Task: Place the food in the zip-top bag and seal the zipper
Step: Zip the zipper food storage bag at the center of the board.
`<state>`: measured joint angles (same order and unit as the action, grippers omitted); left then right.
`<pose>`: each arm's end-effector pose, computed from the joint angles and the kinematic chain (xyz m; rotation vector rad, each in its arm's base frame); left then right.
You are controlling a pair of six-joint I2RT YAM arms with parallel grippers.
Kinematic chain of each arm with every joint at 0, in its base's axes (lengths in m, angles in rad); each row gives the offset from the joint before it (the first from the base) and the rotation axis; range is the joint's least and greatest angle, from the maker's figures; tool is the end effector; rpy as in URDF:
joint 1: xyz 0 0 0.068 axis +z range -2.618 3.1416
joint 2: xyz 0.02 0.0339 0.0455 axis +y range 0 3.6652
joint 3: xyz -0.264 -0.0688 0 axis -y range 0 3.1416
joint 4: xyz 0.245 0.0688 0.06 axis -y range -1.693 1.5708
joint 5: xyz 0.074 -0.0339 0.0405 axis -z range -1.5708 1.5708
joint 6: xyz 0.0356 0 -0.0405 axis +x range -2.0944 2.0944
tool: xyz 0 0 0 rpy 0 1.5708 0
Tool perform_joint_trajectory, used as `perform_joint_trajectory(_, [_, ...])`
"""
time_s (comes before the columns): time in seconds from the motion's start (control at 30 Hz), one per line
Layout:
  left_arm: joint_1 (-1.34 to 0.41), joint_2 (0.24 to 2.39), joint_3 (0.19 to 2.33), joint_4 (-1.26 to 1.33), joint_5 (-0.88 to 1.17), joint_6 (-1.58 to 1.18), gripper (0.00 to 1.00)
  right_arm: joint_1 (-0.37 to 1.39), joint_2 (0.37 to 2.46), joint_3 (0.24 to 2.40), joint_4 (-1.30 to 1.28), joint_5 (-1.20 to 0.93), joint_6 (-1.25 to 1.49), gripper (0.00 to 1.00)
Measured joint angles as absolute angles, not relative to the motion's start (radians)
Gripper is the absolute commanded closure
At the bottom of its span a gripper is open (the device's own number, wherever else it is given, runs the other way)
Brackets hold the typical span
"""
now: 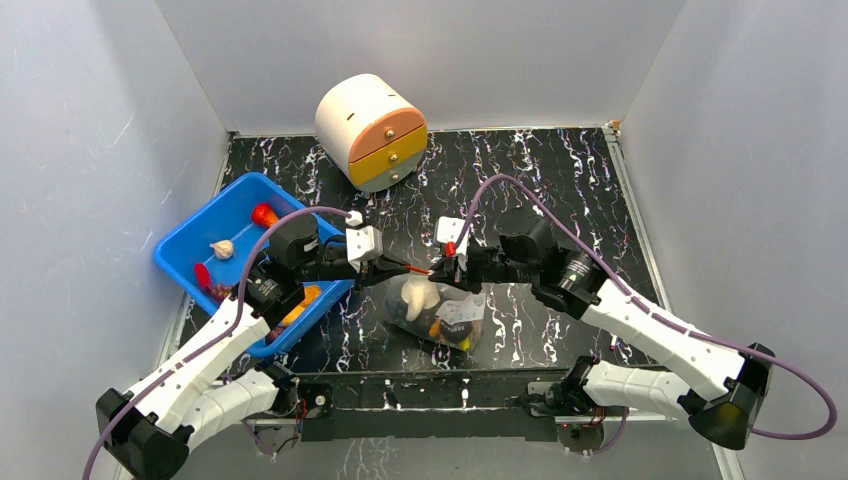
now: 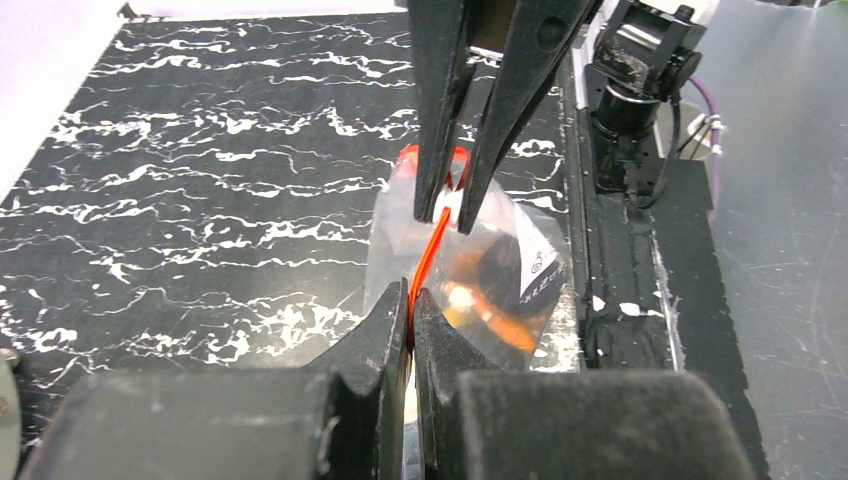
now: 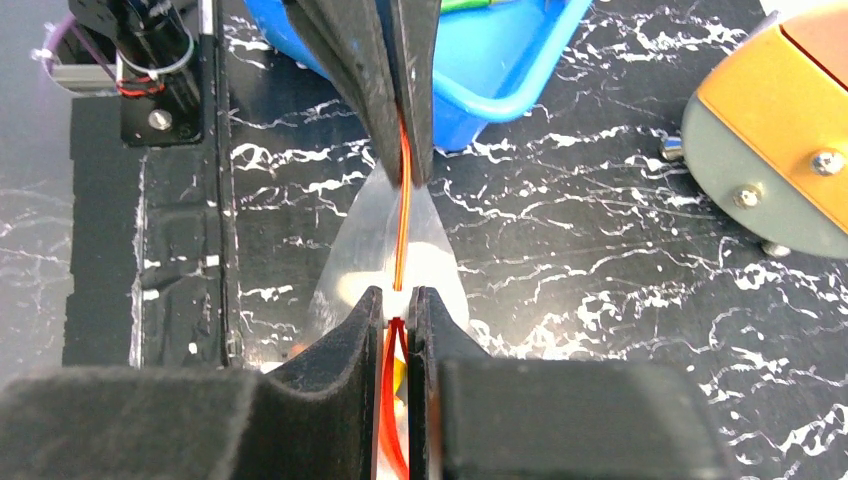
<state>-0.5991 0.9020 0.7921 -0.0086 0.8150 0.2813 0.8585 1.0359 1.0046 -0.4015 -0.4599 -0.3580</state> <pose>0.1540 -0.1365 0.3418 1.2533 1.2021 -0.9190 0.1373 0.1831 0.3485 -1.4014 1.4837 0.7775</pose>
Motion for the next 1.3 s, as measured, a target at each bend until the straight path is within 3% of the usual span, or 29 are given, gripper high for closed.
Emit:
perform_joint_trajectory(0.6, [-0.588, 0.956, 0.867, -0.060, 0.705, 0.397, 1.00, 0.858, 0.956, 1.104, -0.648, -0.299, -0.403, 1.00])
perform_joint_trajectory(1.3, [-0.403, 1.011, 0.874, 0.022, 0.639, 0.365, 1.00, 0.858, 0.855, 1.222, -0.931, -0.069, -0.390, 1.00])
